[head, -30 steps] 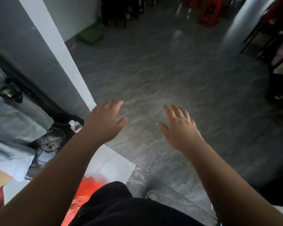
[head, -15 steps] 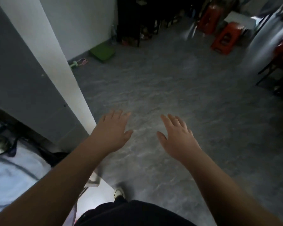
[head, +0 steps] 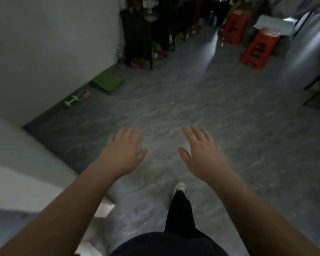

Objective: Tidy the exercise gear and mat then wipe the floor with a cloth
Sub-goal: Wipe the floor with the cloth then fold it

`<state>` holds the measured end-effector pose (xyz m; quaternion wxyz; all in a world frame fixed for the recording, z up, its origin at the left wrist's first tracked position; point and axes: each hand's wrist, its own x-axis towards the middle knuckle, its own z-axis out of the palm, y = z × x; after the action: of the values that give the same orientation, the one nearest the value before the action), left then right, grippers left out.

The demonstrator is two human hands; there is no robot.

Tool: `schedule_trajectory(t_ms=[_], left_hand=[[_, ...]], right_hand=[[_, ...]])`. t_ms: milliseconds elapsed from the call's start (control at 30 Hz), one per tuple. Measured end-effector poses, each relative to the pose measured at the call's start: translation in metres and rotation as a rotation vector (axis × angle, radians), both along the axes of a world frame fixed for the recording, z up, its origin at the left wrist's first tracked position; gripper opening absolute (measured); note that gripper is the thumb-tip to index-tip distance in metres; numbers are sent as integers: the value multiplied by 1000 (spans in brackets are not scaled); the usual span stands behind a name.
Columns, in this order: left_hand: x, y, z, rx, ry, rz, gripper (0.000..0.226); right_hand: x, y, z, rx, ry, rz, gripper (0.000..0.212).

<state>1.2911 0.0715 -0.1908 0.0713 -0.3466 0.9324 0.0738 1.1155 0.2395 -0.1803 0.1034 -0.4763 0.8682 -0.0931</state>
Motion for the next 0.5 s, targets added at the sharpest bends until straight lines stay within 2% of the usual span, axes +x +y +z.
schedule_trajectory(t_ms=[233,500], left_hand=[[-168,-115,21,19,-3,74,71],[-273,-246,24,72,5,212,72]], right_hand=[[-175,-137,6,25,9,121,69],[-294,-285,16,29,0,168,70]])
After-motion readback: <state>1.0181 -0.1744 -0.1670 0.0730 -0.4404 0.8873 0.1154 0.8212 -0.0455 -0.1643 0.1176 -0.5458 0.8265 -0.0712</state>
